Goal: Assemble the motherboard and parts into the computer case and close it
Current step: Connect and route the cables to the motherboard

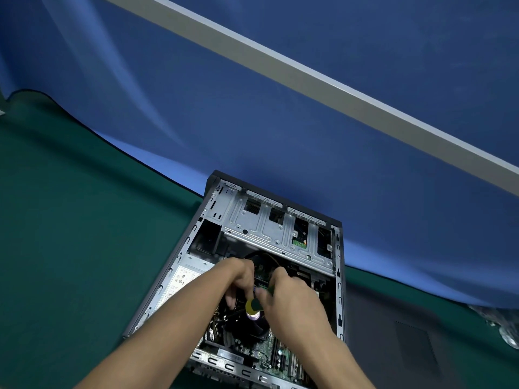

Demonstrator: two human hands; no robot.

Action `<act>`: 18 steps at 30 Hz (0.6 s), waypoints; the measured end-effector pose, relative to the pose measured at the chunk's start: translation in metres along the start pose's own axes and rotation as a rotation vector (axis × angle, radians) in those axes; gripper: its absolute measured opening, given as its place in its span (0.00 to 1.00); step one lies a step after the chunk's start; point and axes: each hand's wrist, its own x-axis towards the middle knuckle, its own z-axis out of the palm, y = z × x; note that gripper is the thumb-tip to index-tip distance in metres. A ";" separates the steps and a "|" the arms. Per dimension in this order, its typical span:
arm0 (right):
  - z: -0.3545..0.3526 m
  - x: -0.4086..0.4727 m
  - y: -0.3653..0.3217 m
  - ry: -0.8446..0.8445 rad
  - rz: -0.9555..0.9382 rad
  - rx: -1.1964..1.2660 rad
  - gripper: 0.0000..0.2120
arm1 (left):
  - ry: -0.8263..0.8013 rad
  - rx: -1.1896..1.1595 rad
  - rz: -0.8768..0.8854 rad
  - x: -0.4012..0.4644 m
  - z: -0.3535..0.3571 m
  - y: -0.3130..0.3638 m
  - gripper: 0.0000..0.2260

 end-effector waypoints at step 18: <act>0.001 0.004 -0.007 0.082 -0.016 0.029 0.13 | -0.018 -0.035 -0.033 -0.005 0.000 0.000 0.03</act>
